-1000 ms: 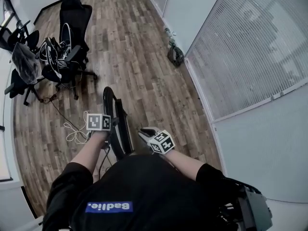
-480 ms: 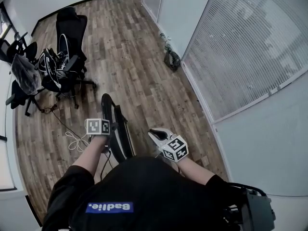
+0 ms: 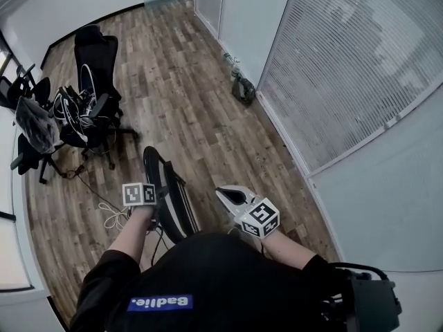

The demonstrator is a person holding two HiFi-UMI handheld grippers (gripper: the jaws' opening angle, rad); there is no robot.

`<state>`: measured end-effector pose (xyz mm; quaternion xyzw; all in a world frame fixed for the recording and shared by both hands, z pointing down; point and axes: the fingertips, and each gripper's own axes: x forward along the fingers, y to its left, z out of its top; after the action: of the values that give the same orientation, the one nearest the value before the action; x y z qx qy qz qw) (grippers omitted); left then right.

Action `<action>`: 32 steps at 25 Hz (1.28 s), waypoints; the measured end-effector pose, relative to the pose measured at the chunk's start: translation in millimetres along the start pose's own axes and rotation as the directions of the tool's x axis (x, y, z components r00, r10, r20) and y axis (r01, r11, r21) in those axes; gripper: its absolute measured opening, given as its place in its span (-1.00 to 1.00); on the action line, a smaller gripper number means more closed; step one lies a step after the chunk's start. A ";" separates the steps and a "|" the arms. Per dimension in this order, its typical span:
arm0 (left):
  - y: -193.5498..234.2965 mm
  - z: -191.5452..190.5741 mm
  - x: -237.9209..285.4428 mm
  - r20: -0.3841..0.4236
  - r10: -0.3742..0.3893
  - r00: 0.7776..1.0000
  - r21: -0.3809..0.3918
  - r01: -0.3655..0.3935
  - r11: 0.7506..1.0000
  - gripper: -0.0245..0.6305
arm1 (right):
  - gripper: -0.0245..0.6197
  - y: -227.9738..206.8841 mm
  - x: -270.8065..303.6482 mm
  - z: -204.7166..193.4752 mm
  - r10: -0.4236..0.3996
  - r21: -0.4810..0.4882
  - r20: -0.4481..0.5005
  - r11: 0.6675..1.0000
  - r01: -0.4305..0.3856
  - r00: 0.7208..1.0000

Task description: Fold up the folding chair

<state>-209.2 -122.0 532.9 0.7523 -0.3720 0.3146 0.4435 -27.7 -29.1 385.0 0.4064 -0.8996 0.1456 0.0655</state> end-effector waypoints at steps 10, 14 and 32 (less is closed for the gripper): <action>-2.5 -1.2 2.6 0.002 -0.002 1.000 0.001 0.002 1.000 -0.31 | -0.92 -3.5 -9.8 3.1 -0.051 -0.048 0.072 0.997 0.055 0.996; -2.2 -0.2 0.1 0.000 -0.001 1.000 0.001 0.001 1.000 -0.31 | -0.92 -6.3 -12.4 13.7 -0.069 -0.055 0.101 0.996 0.075 0.992; -2.2 -0.2 2.8 0.000 0.004 1.000 0.006 -0.004 1.000 -0.31 | -0.92 -12.0 -14.7 6.8 -0.064 -0.027 0.117 0.997 0.067 0.991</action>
<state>-205.9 -121.9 534.3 0.7528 -0.3728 0.3164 0.4407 -9.0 -28.3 377.6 0.4424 -0.8903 0.1056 0.0244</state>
